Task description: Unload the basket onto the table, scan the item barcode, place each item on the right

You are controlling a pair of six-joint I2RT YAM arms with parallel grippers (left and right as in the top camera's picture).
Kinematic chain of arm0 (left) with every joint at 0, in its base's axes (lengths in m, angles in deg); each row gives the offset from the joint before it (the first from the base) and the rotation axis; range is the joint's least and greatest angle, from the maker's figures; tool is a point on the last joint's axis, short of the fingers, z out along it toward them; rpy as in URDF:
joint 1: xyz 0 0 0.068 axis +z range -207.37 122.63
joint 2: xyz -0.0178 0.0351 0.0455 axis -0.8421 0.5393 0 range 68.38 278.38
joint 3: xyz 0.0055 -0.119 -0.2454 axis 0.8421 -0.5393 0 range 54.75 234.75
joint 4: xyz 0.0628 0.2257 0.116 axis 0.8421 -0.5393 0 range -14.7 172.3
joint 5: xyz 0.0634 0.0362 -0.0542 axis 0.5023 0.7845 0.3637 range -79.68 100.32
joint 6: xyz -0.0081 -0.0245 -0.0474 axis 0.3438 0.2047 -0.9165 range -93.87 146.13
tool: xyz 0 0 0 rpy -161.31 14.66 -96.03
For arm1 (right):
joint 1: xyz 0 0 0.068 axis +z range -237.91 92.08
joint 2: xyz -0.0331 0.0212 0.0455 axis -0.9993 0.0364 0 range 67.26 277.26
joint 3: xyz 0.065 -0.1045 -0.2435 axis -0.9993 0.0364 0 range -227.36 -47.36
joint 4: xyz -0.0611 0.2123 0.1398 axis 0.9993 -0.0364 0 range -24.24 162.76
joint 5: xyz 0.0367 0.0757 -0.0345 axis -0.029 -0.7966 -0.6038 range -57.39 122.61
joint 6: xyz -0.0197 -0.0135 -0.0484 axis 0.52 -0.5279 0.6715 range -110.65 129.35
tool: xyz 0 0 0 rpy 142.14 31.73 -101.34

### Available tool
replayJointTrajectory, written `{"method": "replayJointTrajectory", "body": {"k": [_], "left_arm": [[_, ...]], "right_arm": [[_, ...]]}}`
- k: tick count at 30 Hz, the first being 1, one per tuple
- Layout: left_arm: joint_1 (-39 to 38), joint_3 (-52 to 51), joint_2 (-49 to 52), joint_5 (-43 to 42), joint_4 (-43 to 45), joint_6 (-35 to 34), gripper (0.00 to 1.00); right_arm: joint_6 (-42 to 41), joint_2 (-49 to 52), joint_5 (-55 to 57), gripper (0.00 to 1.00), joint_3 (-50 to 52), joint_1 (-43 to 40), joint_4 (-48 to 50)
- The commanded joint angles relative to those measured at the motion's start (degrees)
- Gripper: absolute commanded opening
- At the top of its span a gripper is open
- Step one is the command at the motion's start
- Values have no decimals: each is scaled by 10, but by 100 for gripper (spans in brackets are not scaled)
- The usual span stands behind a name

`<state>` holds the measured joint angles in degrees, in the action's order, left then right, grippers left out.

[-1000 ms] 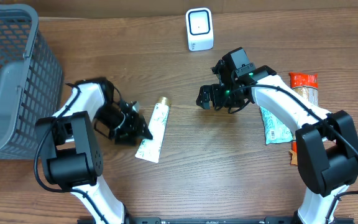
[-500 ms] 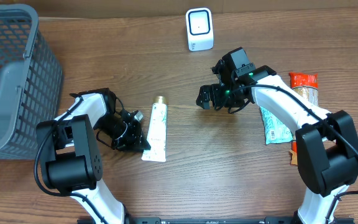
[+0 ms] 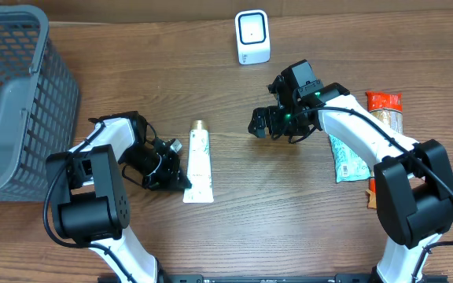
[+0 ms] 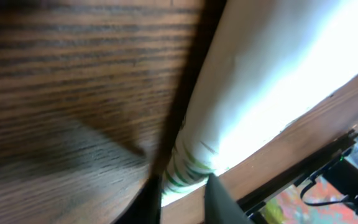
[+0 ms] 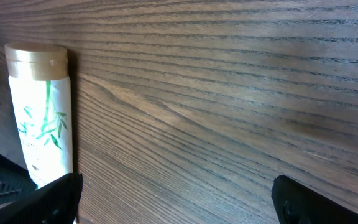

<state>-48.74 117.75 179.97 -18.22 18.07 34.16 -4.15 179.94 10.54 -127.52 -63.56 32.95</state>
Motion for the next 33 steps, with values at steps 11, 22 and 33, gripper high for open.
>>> {"method": "replayJointTrajectory", "body": {"k": [11, 22, 33], "left_arm": [[-5, -51, 3, -15, 59, -7, 33], [41, 151, -115, 50, -52, -56, 43], [46, 191, -177, 254, -17, -176, 87]], "right_arm": [[-1, -14, -143, 100, -7, -2, 13], [-106, -14, -38, 100, -7, 99, 74], [-128, -14, 66, 96, -7, 226, 206]]}}
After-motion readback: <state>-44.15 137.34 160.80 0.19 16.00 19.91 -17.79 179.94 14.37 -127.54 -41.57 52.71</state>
